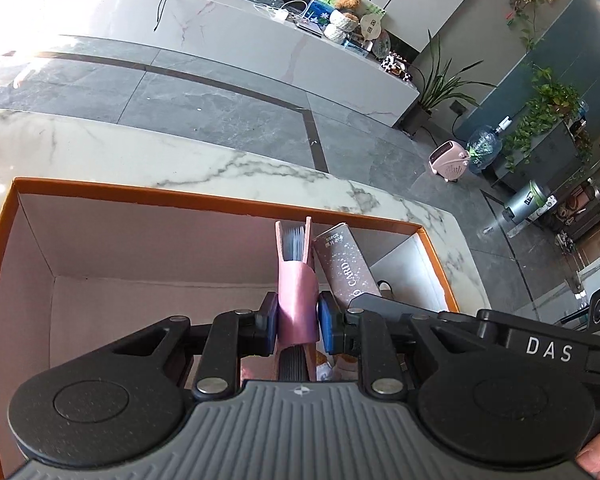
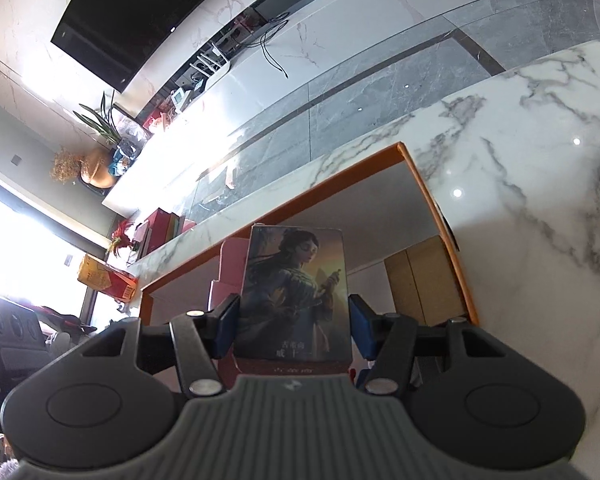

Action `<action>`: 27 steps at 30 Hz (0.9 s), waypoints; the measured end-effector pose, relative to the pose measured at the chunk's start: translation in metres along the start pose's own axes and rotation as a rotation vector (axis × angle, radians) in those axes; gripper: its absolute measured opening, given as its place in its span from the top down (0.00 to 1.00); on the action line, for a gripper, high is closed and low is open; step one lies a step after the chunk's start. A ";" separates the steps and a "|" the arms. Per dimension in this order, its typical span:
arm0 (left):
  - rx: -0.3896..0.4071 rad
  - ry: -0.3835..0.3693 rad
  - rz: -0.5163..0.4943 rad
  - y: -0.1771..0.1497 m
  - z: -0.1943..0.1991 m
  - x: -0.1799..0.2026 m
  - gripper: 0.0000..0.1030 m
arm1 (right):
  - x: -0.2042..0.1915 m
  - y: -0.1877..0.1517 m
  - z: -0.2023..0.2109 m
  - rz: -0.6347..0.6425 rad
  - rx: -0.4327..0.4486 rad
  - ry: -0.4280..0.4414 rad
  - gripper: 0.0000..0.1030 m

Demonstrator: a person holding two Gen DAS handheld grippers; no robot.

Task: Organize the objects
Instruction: 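Carry the pink wallet over the orange box while the right drops the photo card box inside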

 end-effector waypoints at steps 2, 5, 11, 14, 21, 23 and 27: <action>0.000 0.007 0.019 0.000 0.000 -0.004 0.76 | 0.000 0.001 -0.007 0.021 -0.011 -0.005 0.42; -0.008 0.008 0.059 -0.001 -0.003 -0.012 0.77 | 0.001 0.002 -0.016 0.032 -0.043 -0.014 0.42; -0.027 -0.021 0.149 -0.001 -0.012 -0.028 0.77 | 0.003 0.005 -0.030 0.058 -0.070 -0.036 0.41; -0.034 -0.044 0.186 -0.003 -0.015 -0.033 0.77 | 0.003 0.005 -0.034 0.059 -0.086 -0.033 0.40; -0.028 -0.091 0.229 -0.006 -0.020 -0.041 0.77 | 0.004 0.003 -0.036 0.078 -0.114 -0.078 0.39; -0.026 -0.104 0.236 -0.007 -0.022 -0.044 0.76 | 0.003 0.002 -0.037 0.089 -0.117 -0.093 0.38; -0.029 -0.136 0.260 -0.007 -0.025 -0.048 0.76 | 0.004 0.001 -0.040 0.097 -0.124 -0.128 0.36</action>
Point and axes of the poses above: each gripper's, at about its wrist camera, not at the fingertips, and z roughly against the way its jaws point, x to its right, y to its top, the point moved 10 cm from there along -z, roughly the way its jaws point, and after that the axes turned 5 degrees about x, right-handed, at the moved point
